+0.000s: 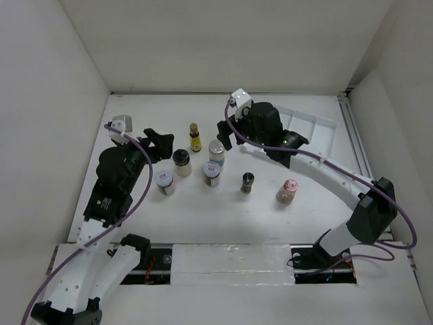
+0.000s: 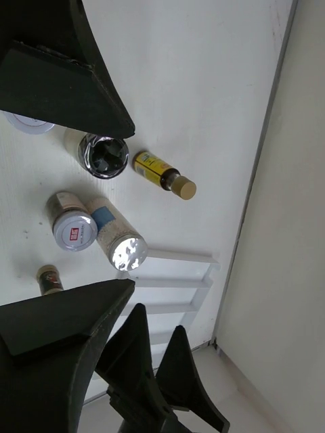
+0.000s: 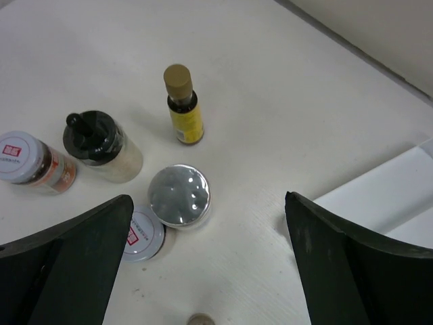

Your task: Organize the condiment bottles

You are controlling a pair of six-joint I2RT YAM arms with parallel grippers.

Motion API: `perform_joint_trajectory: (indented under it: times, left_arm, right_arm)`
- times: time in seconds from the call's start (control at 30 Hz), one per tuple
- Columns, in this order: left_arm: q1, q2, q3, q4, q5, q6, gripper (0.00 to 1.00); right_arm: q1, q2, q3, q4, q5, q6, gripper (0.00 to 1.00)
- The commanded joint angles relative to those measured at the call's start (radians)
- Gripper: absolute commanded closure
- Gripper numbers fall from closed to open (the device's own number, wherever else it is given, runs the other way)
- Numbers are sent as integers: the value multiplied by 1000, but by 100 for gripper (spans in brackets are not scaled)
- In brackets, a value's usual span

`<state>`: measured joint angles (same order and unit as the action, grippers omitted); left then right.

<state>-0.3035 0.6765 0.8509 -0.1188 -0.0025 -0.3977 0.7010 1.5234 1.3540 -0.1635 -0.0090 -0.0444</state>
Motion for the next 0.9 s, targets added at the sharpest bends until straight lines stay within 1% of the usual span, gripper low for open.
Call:
perform_joint_trajectory:
  times: [0.0, 0.1, 0.13, 0.17, 0.2, 0.23, 0.27, 0.3, 0.33, 0.37, 0.4, 0.43, 0.47, 0.53, 0.63, 0.87]
  left_arm:
    - [6, 9, 13, 39, 19, 20, 19]
    - [6, 9, 0, 39, 32, 20, 18]
    - [6, 21, 0, 39, 21, 20, 18]
    - [6, 21, 0, 39, 21, 20, 18]
    - [6, 21, 0, 39, 21, 20, 18]
    - [6, 21, 0, 39, 21, 20, 21]
    - [6, 21, 0, 39, 30, 20, 24]
    - [6, 9, 0, 48, 30, 29, 27]
    - [6, 9, 0, 48, 19, 30, 28]
    - [6, 9, 0, 39, 10, 30, 30]
    - [6, 9, 0, 39, -2, 30, 31]
    - [6, 0, 0, 39, -2, 30, 31]
    - [6, 0, -10, 39, -2, 30, 31]
    - [6, 12, -10, 39, -2, 30, 28]
    - [6, 43, -10, 39, 27, 30, 28]
    - [6, 41, -10, 39, 38, 30, 27]
  right_arm:
    - [6, -19, -24, 53, -14, -5, 1]
    - [6, -19, -24, 53, 23, -5, 2]
    - [6, -19, -24, 53, -2, -5, 7]
    - [6, -19, -10, 53, -2, -5, 43]
    - [6, -19, -10, 53, -2, -14, 66]
    - [6, -32, -10, 53, -2, -14, 79]
    - [6, -32, -27, 53, 12, -14, 84]
    - [15, -48, -51, 53, 21, -5, 76]
    - [15, -60, -65, 53, 21, -5, 62]
    - [15, -60, -79, 53, 21, -5, 42]
    - [25, -71, -107, 53, 21, -5, 3]
    - [25, -71, -116, 53, 21, -5, 0]
    - [35, -71, -116, 53, 11, -5, 0]
    - [35, -51, -125, 44, -22, -5, 0]
    - [45, -14, -125, 44, -59, -5, 0]
    - [45, 105, -59, 44, -112, 5, 0]
